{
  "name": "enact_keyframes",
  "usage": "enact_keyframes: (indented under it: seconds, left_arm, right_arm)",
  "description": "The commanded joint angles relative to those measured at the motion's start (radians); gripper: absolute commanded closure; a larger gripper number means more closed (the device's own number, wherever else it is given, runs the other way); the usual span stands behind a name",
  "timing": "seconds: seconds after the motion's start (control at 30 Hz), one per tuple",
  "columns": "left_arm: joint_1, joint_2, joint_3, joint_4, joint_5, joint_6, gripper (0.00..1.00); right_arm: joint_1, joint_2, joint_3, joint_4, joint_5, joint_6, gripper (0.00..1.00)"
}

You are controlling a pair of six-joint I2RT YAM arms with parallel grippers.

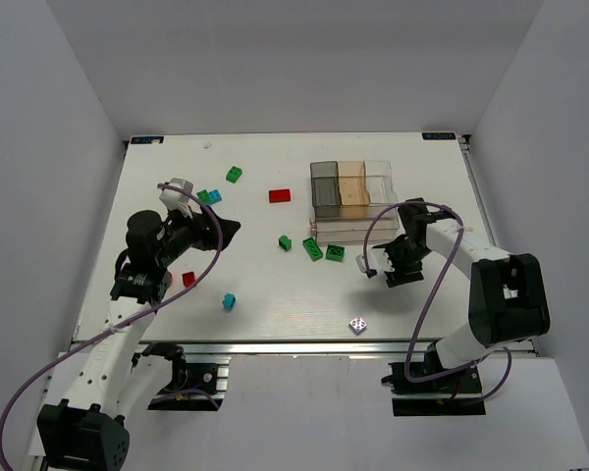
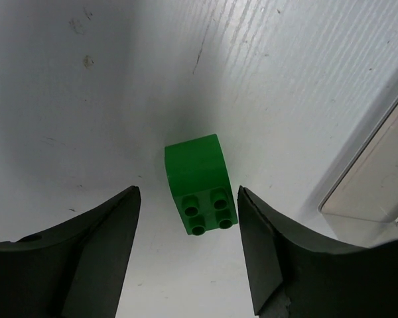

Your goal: Sort the legos into containers by color

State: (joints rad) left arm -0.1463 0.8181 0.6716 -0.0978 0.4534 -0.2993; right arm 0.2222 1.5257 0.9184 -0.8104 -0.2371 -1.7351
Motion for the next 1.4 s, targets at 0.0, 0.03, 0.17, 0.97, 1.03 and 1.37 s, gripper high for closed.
enact_keyframes:
  seconds: [0.0, 0.03, 0.17, 0.97, 1.03, 1.37]
  left_arm:
    - [-0.003, -0.008, 0.022, 0.000, 0.001, 0.012, 0.12]
    - [-0.003, -0.008, 0.022, 0.000, 0.001, 0.012, 0.12]
    - [-0.003, -0.005, 0.020, 0.000, 0.005, 0.014, 0.12]
    - [-0.082, 0.092, -0.124, 0.543, 0.367, -0.291, 0.21]
    - [-0.116, 0.090, -0.112, 0.558, 0.326, -0.297, 0.21]
    - [-0.265, 0.170, -0.104, 0.750, 0.234, -0.350, 0.12]
  right_arm:
    - [-0.004, 0.008, -0.004, 0.034, 0.027, 0.003, 0.34]
    - [-0.006, 0.008, -0.004, 0.039, 0.028, 0.003, 0.35]
    - [-0.006, 0.011, 0.007, 0.025, 0.025, 0.012, 0.55]
    - [0.002, -0.098, 0.289, 0.298, -0.858, 1.340, 1.00]
    - [0.009, -0.120, 0.240, 0.461, -0.918, 1.595, 1.00]
    - [0.051, -0.127, 0.019, 1.622, -1.024, 2.569, 1.00]
